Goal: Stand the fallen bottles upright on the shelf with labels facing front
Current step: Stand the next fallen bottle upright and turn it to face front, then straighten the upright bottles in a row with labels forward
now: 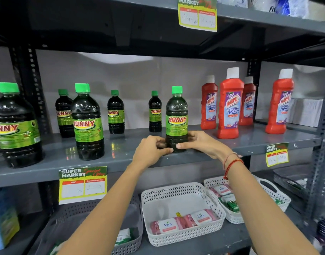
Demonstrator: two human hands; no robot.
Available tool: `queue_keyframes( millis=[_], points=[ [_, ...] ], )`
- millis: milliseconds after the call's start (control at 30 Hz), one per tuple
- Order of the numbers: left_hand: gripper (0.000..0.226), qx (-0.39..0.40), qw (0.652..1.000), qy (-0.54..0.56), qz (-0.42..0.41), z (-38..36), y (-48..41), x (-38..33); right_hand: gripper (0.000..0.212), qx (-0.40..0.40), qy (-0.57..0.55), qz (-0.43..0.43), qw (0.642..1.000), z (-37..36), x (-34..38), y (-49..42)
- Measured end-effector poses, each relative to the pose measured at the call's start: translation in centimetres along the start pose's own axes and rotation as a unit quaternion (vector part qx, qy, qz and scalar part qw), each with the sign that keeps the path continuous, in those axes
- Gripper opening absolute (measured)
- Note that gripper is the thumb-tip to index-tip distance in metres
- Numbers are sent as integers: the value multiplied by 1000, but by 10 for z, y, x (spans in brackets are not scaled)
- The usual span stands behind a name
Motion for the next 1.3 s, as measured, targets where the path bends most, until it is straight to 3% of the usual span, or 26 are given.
queue_keyframes(
  millis=[167, 267, 333, 400, 467, 567, 633, 700, 767, 833, 900, 1100, 1300],
  points=[
    [38, 22, 999, -29, -37, 4, 8, -2, 67, -68, 49, -19, 996, -5, 1, 5],
    [37, -9, 996, -42, -77, 21, 24, -4, 78, -132, 60, -9, 989, -8, 10, 16],
    [29, -81, 990, -34, -114, 48, 43, 0, 72, -283, 51, 34, 957, -13, 20, 29],
    [19, -176, 973, 19, -149, 83, 63, 7, 52, -438, 25, 108, 892, -27, 35, 49],
    [9, -273, 945, 67, -170, 123, 84, 21, 29, -485, 12, 174, 857, -59, 56, 57],
    [7, -368, 914, 70, -154, 172, 104, 50, 22, -408, 16, 199, 891, -115, 83, 35],
    [14, -366, 923, 44, -111, 191, 104, 72, 41, -290, 30, 174, 941, -154, 94, 11],
    [42, -286, 957, 8, -44, 196, 94, 95, 69, -169, 49, 126, 976, -188, 99, -12],
    [68, -154, 988, -3, 22, 192, 84, 112, 86, -107, 64, 98, 987, -208, 100, -28],
    [78, -50, 998, -3, 40, 185, 78, 119, 86, -91, 51, 92, 990, -214, 103, -37],
    [74, -2, 1000, -2, 21, 181, 73, 116, 74, -82, 16, 93, 992, -216, 107, -42],
    [68, -8, 997, 70, 10, 177, 65, 110, 44, -44, 2, 96, 994, -213, 106, -45],
    [75, -10, 994, 104, 9, 156, 58, 92, 51, -42, 0, 80, 996, -184, 91, -38]
  ],
)
Point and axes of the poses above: each hand's wrist, its own y-axis away from the middle knuckle, its own z-axis out of the back of the hand, x = y × z, the point moved 5 cm from there along -y, towards the middle knuckle, and after that the axes turned 2 degrees about -z, right-handed, at the moved point
